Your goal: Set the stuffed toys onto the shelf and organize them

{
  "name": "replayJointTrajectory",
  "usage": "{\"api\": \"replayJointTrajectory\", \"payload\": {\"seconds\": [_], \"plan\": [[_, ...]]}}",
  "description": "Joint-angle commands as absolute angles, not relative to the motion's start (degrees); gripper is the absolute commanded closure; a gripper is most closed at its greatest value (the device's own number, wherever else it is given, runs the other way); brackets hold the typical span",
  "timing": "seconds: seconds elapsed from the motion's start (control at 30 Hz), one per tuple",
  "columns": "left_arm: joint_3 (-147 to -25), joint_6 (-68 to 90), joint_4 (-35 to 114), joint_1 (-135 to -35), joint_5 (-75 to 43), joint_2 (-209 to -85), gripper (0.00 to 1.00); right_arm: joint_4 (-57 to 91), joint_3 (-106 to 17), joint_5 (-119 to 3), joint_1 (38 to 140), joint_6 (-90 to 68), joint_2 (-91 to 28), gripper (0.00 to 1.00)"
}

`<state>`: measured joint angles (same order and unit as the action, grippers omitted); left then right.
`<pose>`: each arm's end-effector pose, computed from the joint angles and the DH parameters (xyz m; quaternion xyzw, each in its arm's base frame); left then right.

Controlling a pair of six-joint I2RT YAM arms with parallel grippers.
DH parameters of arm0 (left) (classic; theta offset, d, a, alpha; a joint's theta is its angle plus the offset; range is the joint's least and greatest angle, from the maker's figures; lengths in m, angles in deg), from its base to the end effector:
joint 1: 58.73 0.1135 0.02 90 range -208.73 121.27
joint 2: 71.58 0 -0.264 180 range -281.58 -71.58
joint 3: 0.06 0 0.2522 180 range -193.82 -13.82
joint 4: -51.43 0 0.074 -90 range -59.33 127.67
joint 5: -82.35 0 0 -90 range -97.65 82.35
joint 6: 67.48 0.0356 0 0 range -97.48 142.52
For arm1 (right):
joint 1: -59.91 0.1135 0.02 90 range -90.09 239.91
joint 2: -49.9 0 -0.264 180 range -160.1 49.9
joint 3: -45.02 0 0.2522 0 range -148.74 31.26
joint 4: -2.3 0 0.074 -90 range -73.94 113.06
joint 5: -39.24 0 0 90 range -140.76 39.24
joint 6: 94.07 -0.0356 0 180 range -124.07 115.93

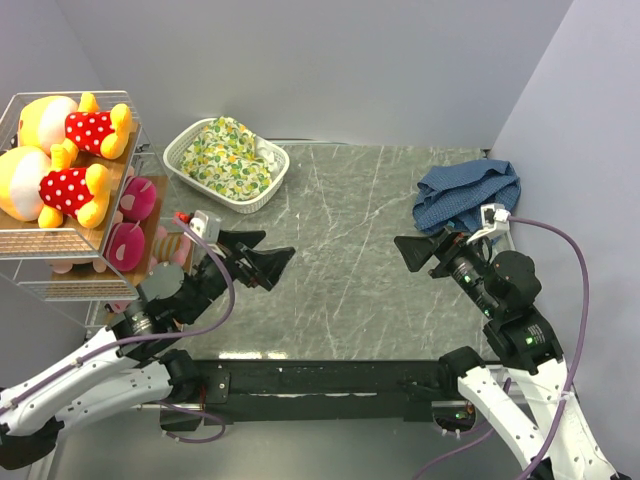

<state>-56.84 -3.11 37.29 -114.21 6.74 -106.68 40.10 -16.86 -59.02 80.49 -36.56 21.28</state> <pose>0.0900 -0.1152 0.3727 0.0774 0.6561 -0.4224 0.6206 0.0993 0.0428 0.3696 0.0274 0.7338 0.3497 0.5819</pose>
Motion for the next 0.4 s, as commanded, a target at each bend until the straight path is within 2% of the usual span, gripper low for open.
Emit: {"api": "replayJointTrajectory", "payload": {"seconds": [0.0,0.37], "plan": [[-57.1,-3.8,39.5,-114.2,6.2,-106.0,0.04,38.5,-19.6,-58.9,80.1,-36.0,21.8,0.00],[-57.1,-3.9,39.6,-114.2,6.1,-105.8,0.04,38.8,-19.6,-58.7,80.2,-36.4,21.6,0.00]]}}
